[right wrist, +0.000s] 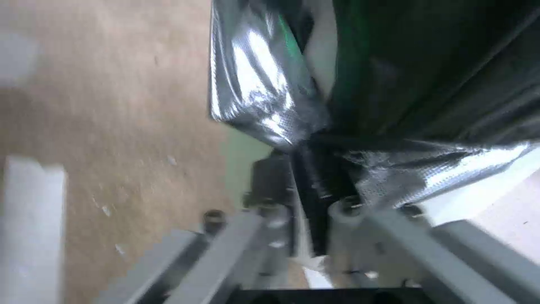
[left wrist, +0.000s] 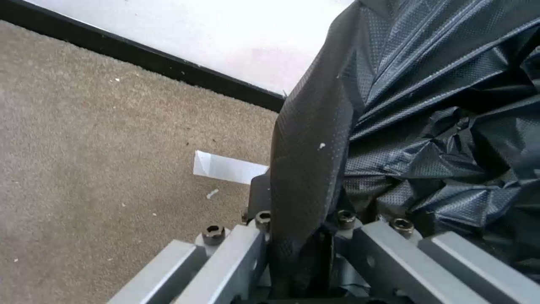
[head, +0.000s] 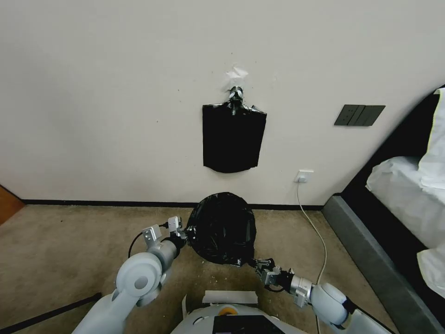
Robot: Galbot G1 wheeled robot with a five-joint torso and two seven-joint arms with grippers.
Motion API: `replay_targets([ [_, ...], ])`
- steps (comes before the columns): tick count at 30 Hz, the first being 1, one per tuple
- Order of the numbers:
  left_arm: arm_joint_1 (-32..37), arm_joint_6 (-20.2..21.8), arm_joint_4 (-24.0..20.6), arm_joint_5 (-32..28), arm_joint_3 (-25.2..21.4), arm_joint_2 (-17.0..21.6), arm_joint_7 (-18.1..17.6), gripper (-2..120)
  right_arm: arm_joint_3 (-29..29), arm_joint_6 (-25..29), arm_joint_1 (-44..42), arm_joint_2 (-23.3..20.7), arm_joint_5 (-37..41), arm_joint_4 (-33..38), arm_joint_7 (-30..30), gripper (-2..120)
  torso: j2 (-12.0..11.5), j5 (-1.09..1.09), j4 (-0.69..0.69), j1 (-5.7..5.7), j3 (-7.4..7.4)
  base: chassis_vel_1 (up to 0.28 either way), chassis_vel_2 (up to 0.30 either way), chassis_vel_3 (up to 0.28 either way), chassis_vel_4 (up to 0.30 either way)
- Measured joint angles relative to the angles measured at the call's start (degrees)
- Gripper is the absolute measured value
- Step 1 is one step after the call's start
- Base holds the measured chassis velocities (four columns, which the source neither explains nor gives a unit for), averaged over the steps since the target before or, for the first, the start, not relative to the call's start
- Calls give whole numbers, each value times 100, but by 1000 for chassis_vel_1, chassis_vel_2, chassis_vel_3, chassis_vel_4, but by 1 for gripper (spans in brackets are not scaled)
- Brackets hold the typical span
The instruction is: Place a trash bag onto the trash bin.
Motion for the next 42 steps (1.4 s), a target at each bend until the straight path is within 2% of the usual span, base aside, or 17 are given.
replay_targets([
  [8, -162, -197, 209, 147, -57, 44, 25, 1, 228, 49, -433, -57, 312, 147, 193, 43, 0, 2, 0, 0, 0, 0, 0, 0, 0],
  [12, -166, -432, 320, 817, 30, 55, 254, 1, 382, -171, -803, -188, 916, 674, 242, 57, 0, 1, 2, 0, 0, 0, 0, 0, 0],
  [14, -112, -621, 388, 1361, 165, 32, 459, 1, 514, -646, -1188, -295, 1594, 1362, 416, 66, 0, 1, 0, 0, 0, 0, 0, 0, 0],
  [16, -86, -680, 409, 1528, 232, 11, 517, 1, 588, -868, -1370, -337, 1871, 1716, 460, 68, 0, 0, 1, 0, 0, 0, 0, 0, 0],
  [18, -25, -841, 463, 1963, 384, -36, 690, 1, 685, -1374, -1687, -383, 2283, 2407, 613, 57, 0, -1, 0, 0, 0, 0, 0, 0, 0],
  [19, -25, -841, 463, 1963, 384, -36, 690, 1, 685, -1374, -1687, -383, 2283, 2407, 613, 57, 0, -1, 0, 0, 0, 0, 0, 0, 0],
  [22, 29, -1044, 495, 2479, 611, -84, 850, 1, 600, -2241, -1711, -423, 3023, 3163, 1069, 43, 0, -1, -1, 0, 0, 0, 0, 0, 0],
  [24, 41, -1076, 495, 2587, 655, -88, 868, 1, 562, -2436, -1615, -441, 3261, 3225, 1185, 39, 0, 0, -1, 0, -1, 0, 0, 0, 0],
  [27, 68, -1191, 498, 3149, 831, -111, 963, 1, 373, -3417, -913, -602, 4457, 3281, 1757, 25, 0, 3, 0, 0, -1, 0, 0, 0, 0],
  [28, 68, -1191, 498, 3149, 831, -111, 963, 1, 373, -3417, -913, -602, 4457, 3281, 1757, 25, 0, 3, 0, 0, -1, 0, 0, 0, 0],
  [30, 59, -1223, 513, 3486, 977, -147, 986, 1, 220, -3947, -228, -724, 5279, 3280, 2142, 15, 0, 2, 1, 0, -1, 0, 0, 0, 0],
  [31, 59, -1223, 513, 3486, 977, -147, 986, 1, 220, -3947, -228, -724, 5279, 3280, 2142, 15, 0, 2, 1, 0, -1, 0, 0, 0, 0],
  [33, 42, -1230, 541, 3818, 1160, -212, 999, 1, -171, -4562, 921, -858, 6541, 3267, 2776, 3, 0, 2, 1, 0, 0, 0, 0, 0, 0],
  [34, 42, -1230, 541, 3818, 1160, -212, 999, 1, -171, -4562, 921, -858, 6541, 3267, 2776, 3, 0, 2, 1, 0, 0, 0, 0, 0, 0],
  [37, 24, -1230, 600, 4123, 1319, -289, 1005, 1, -956, -5046, 2420, -855, 7791, 3250, 3683, 0, 0, 1, 1, 0, 0, 0, 0, 0, 0],
  [38, 24, -1230, 600, 4123, 1319, -289, 1005, 1, -956, -5046, 2420, -855, 7791, 3250, 3683, 0, 0, 1, 1, 0, 0, 0, 0, 0, 0],
  [42, 7, -1230, 648, 4220, 1397, -352, 970, 1, -2092, -5468, 3838, -473, 8783, 3160, 4609, 0, 0, -1, 1, 0, 0, 0, 0, 0, 0],
])
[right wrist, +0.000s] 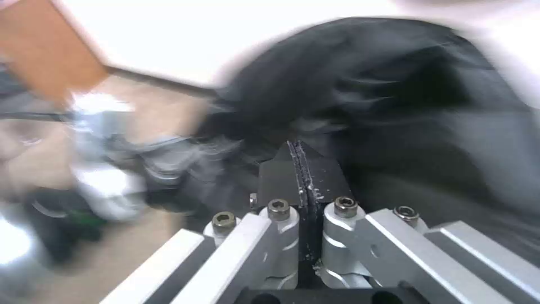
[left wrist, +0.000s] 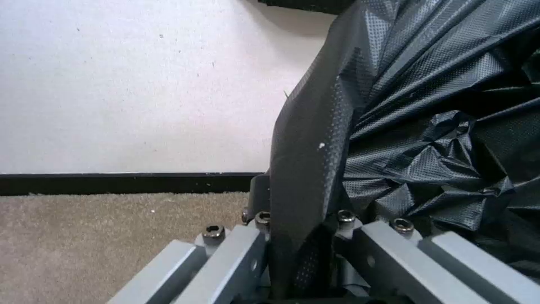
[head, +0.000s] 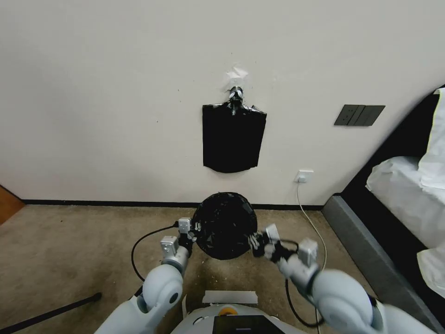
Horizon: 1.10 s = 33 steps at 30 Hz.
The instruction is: Place a trash bag onto the trash bin.
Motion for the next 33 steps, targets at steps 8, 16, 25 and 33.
replay_targets([
  [8, 10, 25, 3, 15, -2, -16, -15, 1, -1028, -339, 898, 753, 230, -667, 1044, 0, 0, 0, 0, 0, 0, 0, 0, 0, 0],
  [16, 60, 25, -46, 14, -44, -13, -10, 1, -1445, -513, 1257, 1030, 110, -1288, 1470, 0, 0, 0, -1, 1, 0, 0, 0, 0, 0],
  [25, 89, 27, -83, 31, -31, -36, 0, 1, -1948, -766, 1576, 1392, 35, -1907, 1940, 0, 0, 1, 0, 0, 0, 0, 0, 0, 0],
  [33, 106, 27, -120, 33, -35, -26, 14, 1, -2202, -903, 1852, 1500, 58, -2325, 2199, 0, 0, 1, 0, 0, 0, 0, 0, 0, 0],
])
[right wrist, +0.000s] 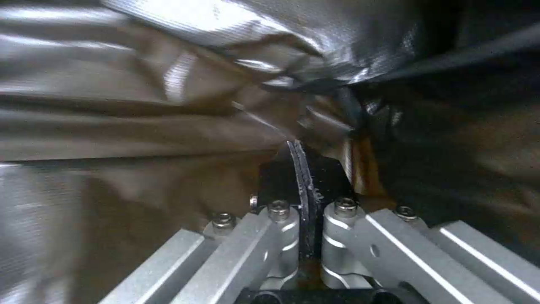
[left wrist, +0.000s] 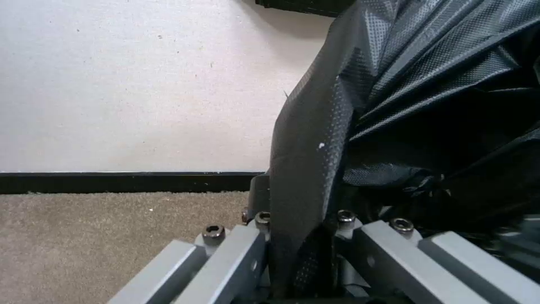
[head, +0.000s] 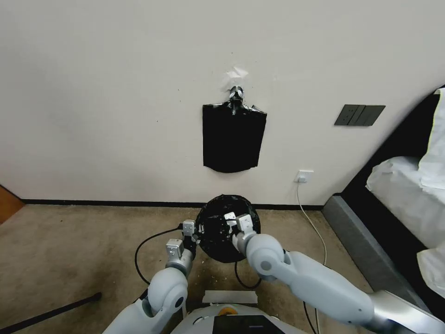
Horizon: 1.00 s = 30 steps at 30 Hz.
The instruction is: Place a trash bag onto the trash bin.
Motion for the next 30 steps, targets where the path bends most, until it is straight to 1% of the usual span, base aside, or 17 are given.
replay_targets([
  [8, 5, -2, -9, 2, 11, -25, 5, 1, -112, -41, 95, 93, 28, -242, 144, 0, 0, 0, 0, 0, 0, 0, 0, 0, 0],
  [19, 22, -3, -28, 4, 29, -47, 22, 1, -81, -16, 119, 241, 2, -540, 173, 0, 0, 0, 0, 0, 0, 0, 0, 0, 0],
  [30, 40, -3, -32, 1, 49, -89, 32, 1, -23, 144, 102, 334, -2, -771, 153, 0, 0, 0, 0, 0, -1, 0, 0, 0, 0],
])
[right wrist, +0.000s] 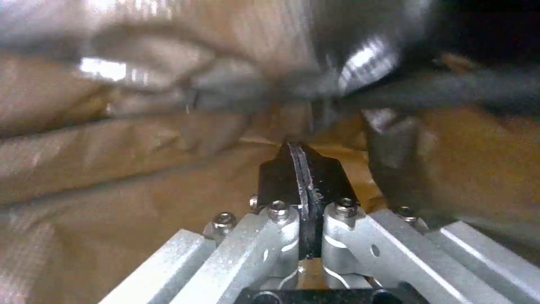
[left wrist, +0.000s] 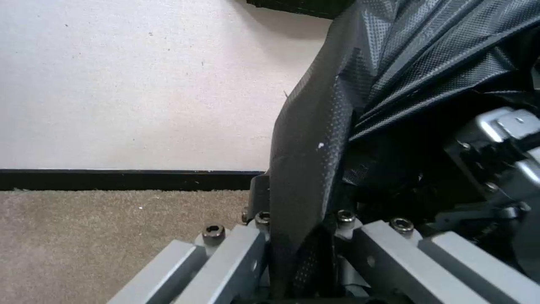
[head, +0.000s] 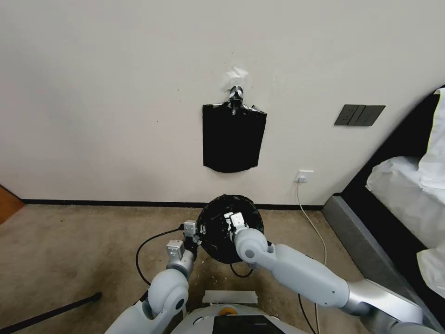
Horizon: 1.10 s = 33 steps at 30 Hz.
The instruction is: Place a trash bag onto the trash bin.
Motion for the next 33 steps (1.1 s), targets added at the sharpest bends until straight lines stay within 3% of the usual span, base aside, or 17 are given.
replay_targets([
  [33, 38, 14, -113, -130, -24, 52, -8, 1, 218, 220, -289, 240, -233, -577, -161, 0, 0, 0, 0, 0, 0, 0, 0, 0, 0],
])
